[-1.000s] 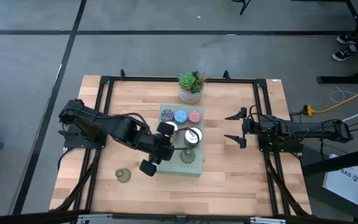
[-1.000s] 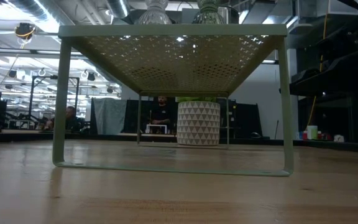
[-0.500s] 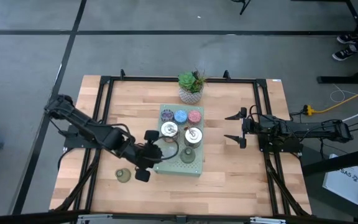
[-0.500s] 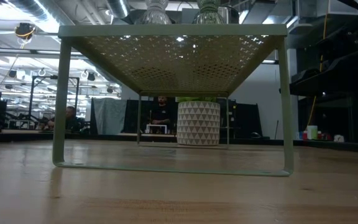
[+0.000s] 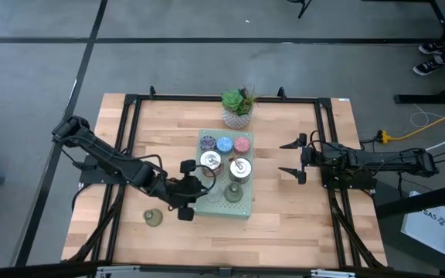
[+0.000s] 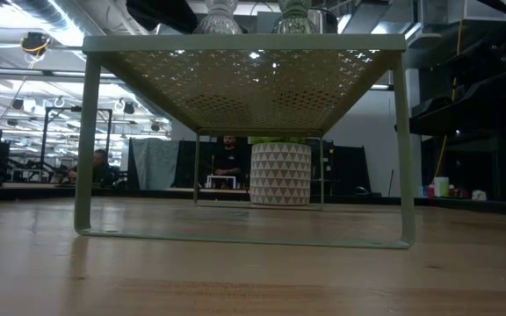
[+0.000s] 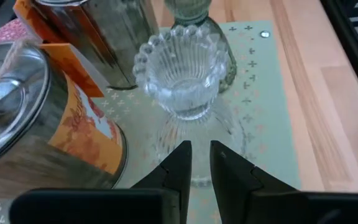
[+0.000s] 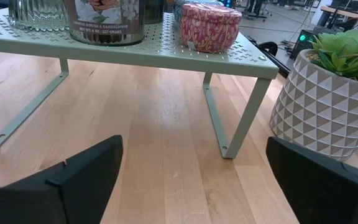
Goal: Pick & Place candle stick holders
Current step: Put the transparent vase candle holder on the shelf
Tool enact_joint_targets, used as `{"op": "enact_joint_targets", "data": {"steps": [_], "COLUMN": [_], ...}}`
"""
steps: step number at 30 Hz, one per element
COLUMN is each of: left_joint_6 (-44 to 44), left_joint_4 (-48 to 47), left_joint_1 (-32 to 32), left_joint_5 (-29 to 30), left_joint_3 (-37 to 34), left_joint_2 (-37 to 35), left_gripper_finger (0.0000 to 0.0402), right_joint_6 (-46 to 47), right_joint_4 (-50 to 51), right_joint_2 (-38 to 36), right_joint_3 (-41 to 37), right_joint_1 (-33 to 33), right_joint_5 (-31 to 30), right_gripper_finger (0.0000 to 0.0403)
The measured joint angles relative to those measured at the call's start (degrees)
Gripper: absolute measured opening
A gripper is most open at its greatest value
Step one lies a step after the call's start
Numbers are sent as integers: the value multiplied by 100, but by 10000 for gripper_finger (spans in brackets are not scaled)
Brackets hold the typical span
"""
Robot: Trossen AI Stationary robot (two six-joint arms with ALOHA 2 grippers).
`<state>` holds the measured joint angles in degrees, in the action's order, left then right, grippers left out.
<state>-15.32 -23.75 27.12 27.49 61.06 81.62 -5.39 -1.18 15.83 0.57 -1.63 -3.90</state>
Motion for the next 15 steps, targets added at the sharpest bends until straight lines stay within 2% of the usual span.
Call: {"op": "enact_joint_targets", "data": {"steps": [15], "left_joint_6": [107], "left_joint_4": [463], "left_joint_1": [-27], "left_joint_5": [-5], "left_joint_3": [-103], "left_joint_2": [40], "left_gripper_finger": [31], "right_joint_6": [0], "right_joint_4": [1], "right_joint_2": [-2], "right_joint_3": [0], "right_joint_1": [-2], "right_joint_5": [0], "right_gripper_finger": [399]}}
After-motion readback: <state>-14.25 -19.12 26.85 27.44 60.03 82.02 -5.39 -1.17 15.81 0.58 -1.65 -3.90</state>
